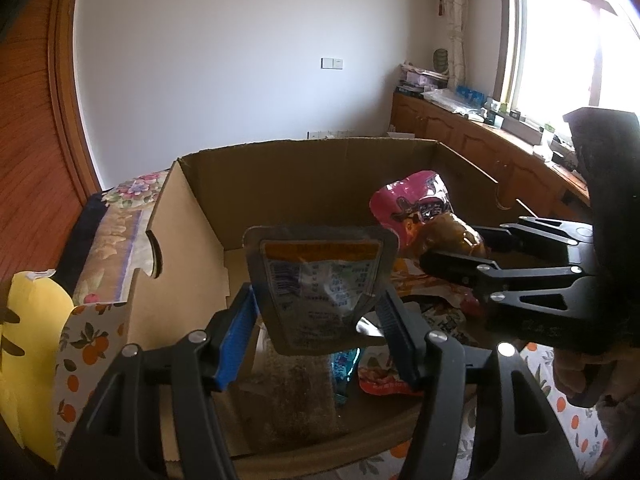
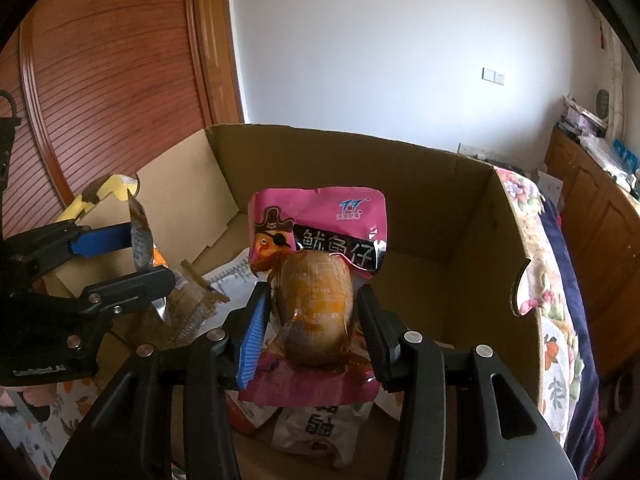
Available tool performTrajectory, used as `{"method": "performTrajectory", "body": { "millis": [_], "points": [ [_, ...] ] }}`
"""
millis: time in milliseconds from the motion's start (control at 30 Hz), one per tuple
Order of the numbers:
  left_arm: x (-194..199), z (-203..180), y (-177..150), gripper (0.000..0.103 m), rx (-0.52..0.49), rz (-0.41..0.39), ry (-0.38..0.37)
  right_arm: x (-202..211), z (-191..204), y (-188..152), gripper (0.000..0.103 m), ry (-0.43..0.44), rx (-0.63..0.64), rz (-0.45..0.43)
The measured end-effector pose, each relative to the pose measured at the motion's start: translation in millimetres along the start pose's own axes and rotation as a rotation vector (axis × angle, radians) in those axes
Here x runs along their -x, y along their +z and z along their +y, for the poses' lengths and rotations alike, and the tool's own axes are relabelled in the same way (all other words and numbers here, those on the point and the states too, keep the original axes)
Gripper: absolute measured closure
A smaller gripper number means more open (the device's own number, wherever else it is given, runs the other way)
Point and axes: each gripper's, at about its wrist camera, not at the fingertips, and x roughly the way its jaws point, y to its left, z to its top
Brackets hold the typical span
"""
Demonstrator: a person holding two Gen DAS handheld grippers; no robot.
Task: Organize snacks
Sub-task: 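Lift both pouches over the cardboard box and open both tools to release them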
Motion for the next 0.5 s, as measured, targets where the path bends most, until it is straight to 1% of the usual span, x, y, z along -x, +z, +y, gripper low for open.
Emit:
{"method": "performTrajectory", "body": {
  "millis": [167,200,267,400,500],
  "points": [
    [3.2,-2.9,1.2,0.037,-0.016,-0.004,-0.009,-0.1,2.1,-0.1,0.057,-0.01,0.007,-0.002],
    [4.3,-3.5,1.2,0.037,-0.018,-0.008,-0.012,0.3,2.4,-0.1,0.052,-0.018,0.011,-0.006],
    [6.5,-3.9,0.4,0.036,-0.016,-0.013,-0.017,3.2,2.2,-1.3,0.05,-0.027,0.016,-0.016],
    [14.8,-8.1,-0.9,0.035,-0.021,-0.022,-0.033,14.6,4.3,0.3,0.048,-0.024,0.016,-0.037],
    [24.7,-15.9,2.6,0.032,-0.047,-0.035,-0.034,26.4,6.0,2.4,0.047,-0.022,0.016,-0.052]
  ]
}}
